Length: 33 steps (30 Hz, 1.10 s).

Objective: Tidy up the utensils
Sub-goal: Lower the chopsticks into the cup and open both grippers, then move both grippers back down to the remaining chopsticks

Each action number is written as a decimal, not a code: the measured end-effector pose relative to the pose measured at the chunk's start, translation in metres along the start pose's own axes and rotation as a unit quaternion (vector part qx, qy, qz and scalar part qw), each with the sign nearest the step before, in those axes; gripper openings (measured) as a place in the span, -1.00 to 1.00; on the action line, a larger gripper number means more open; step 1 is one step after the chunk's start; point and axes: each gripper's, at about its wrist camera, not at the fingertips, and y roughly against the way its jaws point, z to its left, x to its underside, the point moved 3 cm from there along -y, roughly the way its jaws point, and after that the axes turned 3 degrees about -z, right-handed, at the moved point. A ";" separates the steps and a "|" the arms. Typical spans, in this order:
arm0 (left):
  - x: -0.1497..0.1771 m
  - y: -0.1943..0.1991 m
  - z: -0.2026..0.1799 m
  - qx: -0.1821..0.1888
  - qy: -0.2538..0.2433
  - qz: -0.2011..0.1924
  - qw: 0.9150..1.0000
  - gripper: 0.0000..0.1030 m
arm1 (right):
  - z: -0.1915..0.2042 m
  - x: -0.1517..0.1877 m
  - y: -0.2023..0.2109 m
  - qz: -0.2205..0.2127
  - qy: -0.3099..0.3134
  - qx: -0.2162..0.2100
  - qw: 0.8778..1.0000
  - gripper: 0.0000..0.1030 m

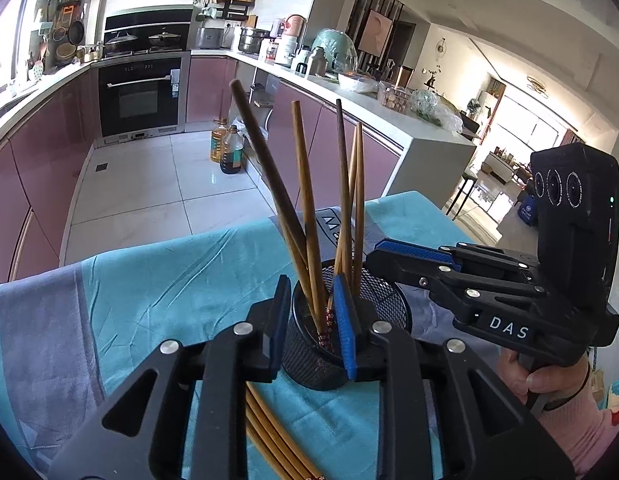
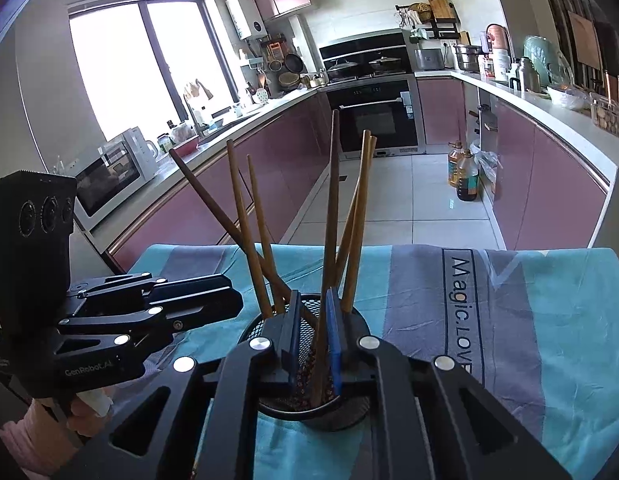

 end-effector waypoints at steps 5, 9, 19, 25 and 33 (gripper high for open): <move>0.007 0.022 0.000 -0.011 0.003 -0.028 1.000 -0.33 | 0.007 0.004 0.011 -0.011 0.009 -0.007 1.000 -0.60; 0.018 0.042 0.003 -0.028 -0.002 -0.049 0.998 -0.07 | 0.019 0.011 0.029 -0.027 0.024 -0.021 0.999 -0.37; 0.076 0.072 0.028 -0.092 0.007 -0.038 0.995 0.43 | 0.049 0.057 0.045 -0.010 0.062 -0.048 0.997 -0.01; 0.112 0.066 0.045 -0.117 0.026 0.003 0.993 0.43 | 0.059 0.096 0.012 0.054 0.055 -0.054 0.996 -0.01; 0.138 0.055 0.049 -0.124 0.041 0.038 0.991 0.42 | 0.064 0.125 -0.017 0.098 0.045 -0.032 0.994 -0.02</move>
